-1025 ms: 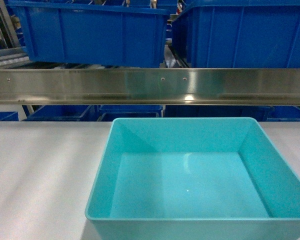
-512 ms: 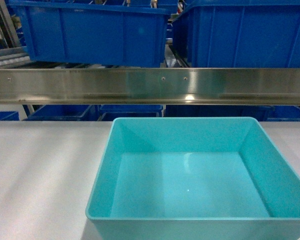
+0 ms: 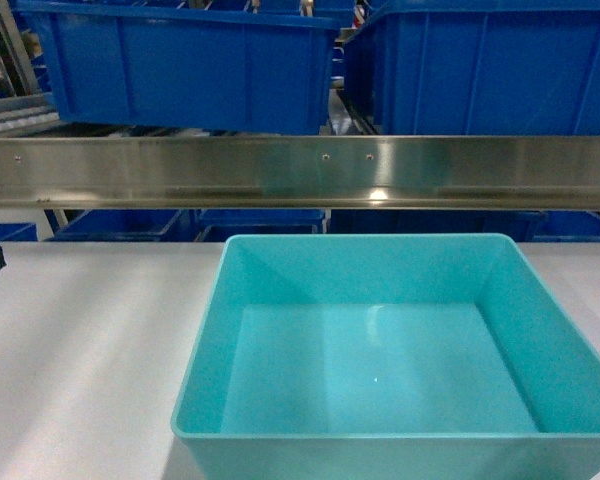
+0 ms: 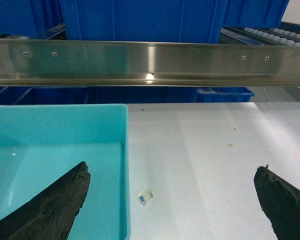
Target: Organize blue bins on left shelf correctly
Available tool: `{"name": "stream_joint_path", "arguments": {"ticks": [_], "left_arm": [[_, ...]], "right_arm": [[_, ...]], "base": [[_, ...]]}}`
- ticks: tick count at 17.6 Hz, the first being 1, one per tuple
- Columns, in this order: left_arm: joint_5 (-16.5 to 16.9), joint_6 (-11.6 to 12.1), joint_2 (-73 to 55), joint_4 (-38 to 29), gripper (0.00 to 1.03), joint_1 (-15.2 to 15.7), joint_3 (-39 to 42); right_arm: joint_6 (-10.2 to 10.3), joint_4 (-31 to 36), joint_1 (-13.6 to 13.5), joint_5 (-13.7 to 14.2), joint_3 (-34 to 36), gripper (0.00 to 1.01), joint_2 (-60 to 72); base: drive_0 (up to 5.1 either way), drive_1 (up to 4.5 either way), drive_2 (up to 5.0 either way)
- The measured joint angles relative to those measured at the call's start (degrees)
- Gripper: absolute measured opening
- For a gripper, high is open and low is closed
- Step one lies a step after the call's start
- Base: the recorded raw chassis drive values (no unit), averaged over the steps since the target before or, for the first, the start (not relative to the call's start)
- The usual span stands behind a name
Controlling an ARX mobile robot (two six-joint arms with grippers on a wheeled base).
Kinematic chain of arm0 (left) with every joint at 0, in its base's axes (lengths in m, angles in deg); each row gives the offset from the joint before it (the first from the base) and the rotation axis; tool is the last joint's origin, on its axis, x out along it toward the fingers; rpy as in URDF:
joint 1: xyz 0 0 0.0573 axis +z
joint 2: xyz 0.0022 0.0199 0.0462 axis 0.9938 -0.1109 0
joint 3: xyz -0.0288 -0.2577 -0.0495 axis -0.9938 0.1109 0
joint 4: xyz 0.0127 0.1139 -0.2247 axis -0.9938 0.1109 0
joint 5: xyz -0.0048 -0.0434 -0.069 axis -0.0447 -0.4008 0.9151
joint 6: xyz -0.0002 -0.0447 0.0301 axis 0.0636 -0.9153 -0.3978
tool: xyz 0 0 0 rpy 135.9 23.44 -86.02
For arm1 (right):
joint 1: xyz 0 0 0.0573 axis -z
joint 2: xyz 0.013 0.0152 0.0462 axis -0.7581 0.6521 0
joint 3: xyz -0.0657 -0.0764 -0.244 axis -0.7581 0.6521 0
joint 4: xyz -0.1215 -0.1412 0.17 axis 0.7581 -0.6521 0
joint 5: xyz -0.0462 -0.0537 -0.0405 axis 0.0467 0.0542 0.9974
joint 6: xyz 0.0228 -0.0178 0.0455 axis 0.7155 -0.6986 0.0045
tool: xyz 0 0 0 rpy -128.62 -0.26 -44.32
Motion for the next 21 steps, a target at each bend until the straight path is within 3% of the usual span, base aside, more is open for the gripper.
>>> {"name": "stream_joint_path", "arguments": {"ticks": [1, 3, 4, 6, 9, 12, 15, 17, 19, 21], "left_arm": [[0.0, 0.0, -0.1, 0.0, 0.98, 0.0, 0.0], [-2.6, -0.8, -5.1, -5.6, 0.98, -1.8, -1.2], [-3.0, -1.5, -12.2, -9.9, 0.98, -3.1, -4.7], [-2.7, -3.9, -21.8, -7.4, 0.98, -4.8, -9.3], [-3.9, -5.8, -27.3, -3.6, 0.98, -5.9, -14.2], [-6.1, -5.2, -29.6, -2.9, 0.98, -6.2, -15.9], [-6.1, -5.2, -29.6, -3.0, 0.98, -6.2, -15.9], [-6.1, -5.3, -29.6, -2.9, 0.98, -6.2, -15.9], [-5.9, -8.0, -33.6, -0.4, 0.98, -6.4, -19.0], [-5.4, -10.8, -37.0, 1.1, 0.98, -7.3, -21.7]], "right_arm": [[0.2, 0.0, 0.1, 0.0, 0.0, 0.98, 0.0], [1.5, 5.9, 5.7, -6.1, -2.1, 0.98, 7.3], [2.4, 4.7, 5.5, -6.5, -5.3, 0.98, 12.2], [2.9, 1.0, 1.4, -7.2, -10.9, 0.98, 18.8], [6.4, -4.0, -1.1, -8.5, -16.4, 0.98, 24.2], [8.3, -4.9, -1.1, -8.7, -16.9, 0.98, 25.7], [8.5, -4.9, -1.1, -8.7, -16.9, 0.98, 25.7], [11.0, -3.1, -0.4, -8.0, -17.0, 0.98, 27.8], [13.4, -4.9, 0.0, -8.6, -17.8, 0.98, 33.2], [14.5, -4.7, -0.4, -8.2, -19.4, 0.98, 36.1]], "base": [[0.0, 0.00, 0.0], [0.0, 0.00, 0.0], [0.0, 0.00, 0.0], [0.0, 0.00, 0.0], [0.0, 0.00, 0.0], [0.0, 0.00, 0.0], [0.0, 0.00, 0.0], [0.0, 0.00, 0.0], [0.0, 0.00, 0.0], [0.0, 0.00, 0.0]]}}
